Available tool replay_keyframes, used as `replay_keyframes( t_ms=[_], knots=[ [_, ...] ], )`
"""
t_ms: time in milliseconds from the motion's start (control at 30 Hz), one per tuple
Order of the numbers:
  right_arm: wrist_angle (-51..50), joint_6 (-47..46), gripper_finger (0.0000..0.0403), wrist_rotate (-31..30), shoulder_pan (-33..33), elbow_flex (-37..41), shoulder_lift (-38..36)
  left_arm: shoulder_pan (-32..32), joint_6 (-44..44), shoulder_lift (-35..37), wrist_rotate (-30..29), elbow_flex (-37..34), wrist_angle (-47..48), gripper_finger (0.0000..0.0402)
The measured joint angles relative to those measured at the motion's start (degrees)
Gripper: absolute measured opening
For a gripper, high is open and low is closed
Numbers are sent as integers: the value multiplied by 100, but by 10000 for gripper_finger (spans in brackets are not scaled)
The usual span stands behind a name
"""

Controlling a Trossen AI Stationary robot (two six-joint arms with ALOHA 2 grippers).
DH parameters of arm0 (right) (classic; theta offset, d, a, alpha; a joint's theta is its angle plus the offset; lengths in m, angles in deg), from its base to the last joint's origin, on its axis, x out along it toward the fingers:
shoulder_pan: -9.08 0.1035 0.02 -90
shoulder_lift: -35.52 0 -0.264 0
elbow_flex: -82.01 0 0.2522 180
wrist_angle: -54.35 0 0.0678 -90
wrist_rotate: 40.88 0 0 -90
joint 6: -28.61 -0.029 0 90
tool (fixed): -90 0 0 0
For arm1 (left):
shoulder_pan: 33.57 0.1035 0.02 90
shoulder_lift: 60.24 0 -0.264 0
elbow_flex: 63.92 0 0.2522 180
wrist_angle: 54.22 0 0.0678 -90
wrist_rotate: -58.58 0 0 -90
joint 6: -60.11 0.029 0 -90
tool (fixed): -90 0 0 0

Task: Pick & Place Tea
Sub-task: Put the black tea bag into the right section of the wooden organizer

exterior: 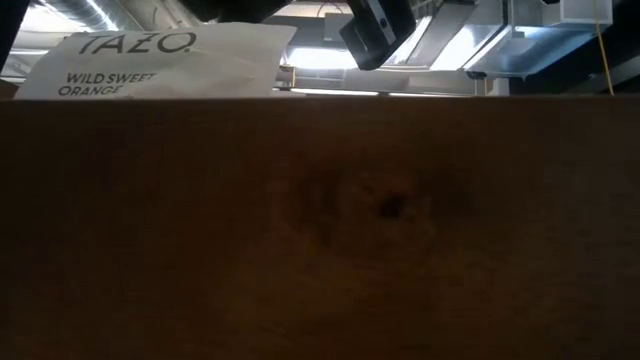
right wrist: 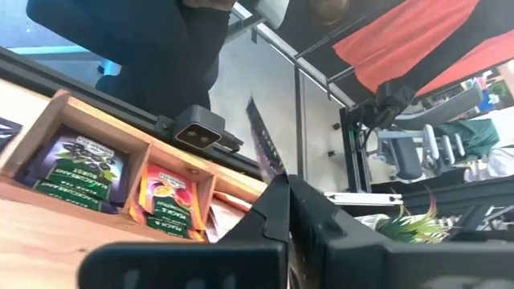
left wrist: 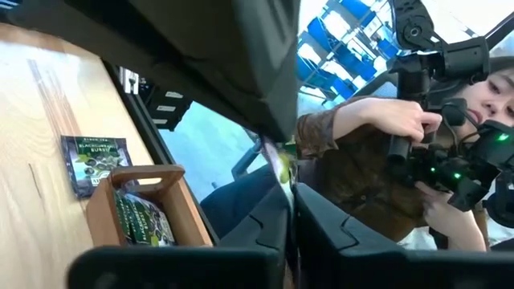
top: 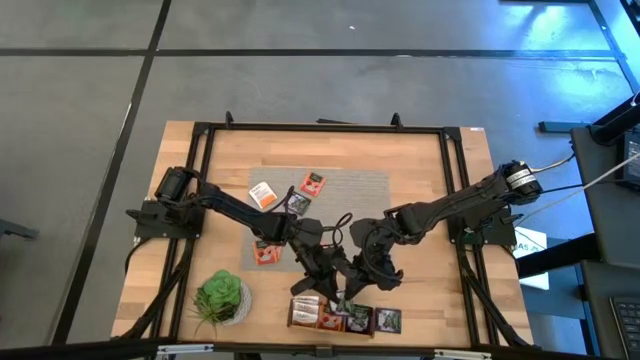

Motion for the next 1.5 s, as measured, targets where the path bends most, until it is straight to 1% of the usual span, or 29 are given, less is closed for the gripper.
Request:
replay_keyframes(
  t_ms=[67,233,400,467,533,600,767,800,867,933,1000,1033,1100,1200,1233,1300,1367,1500],
  knots=[
    [57,-25,13,-4,4,0,0,10,0,0,14,0,2,6],
    [96,-573,41,-28,72,0,-2,12,118,0,-6,0,17,7],
    [66,-1011,95,-33,74,0,-15,14,145,-4,-15,0,52,3],
    [59,-1209,118,-290,98,0,-59,38,103,-4,-10,0,62,3],
    [-89,-1643,138,-747,142,2,-224,67,198,39,-23,0,200,5],
    [-387,-2186,152,-1040,162,2,-535,137,345,88,-21,9,308,4],
    [-1320,-3739,170,-1057,90,0,-1512,382,926,269,-107,9,766,4],
    [-1405,-4074,171,-1082,53,0,-1656,444,1118,284,-291,13,826,4],
    [-1539,-4692,172,-1340,-60,0,-1912,554,1570,338,-1050,9,1153,3],
    [-1568,-5611,172,-2005,-136,0,-2040,630,2003,340,-2187,9,1279,3],
    [-1767,-6674,172,-2861,-189,0,-2089,655,2352,341,-3068,9,1278,3],
    [-1927,-7162,172,-3251,-198,0,-2092,656,2498,341,-3289,9,1209,3],
    [-2421,-7895,172,-3693,-205,0,-2091,615,2736,341,-3366,9,995,3],
    [-3184,-8505,172,-3733,-180,2,-2051,582,2988,394,-3334,-27,1037,3],
    [-3282,-8697,172,-3737,-126,4,-2044,601,2992,447,-3349,-131,966,3],
    [-3294,-8915,172,-3755,-1,4,-2051,673,2885,482,-3387,-443,288,3],
    [-3228,-8956,172,-3801,88,4,-2052,750,2652,580,-3394,-944,-381,3],
    [-3021,-8671,172,-4436,196,17,-2001,844,2235,629,-3414,-1725,-2420,3]
  ],
)
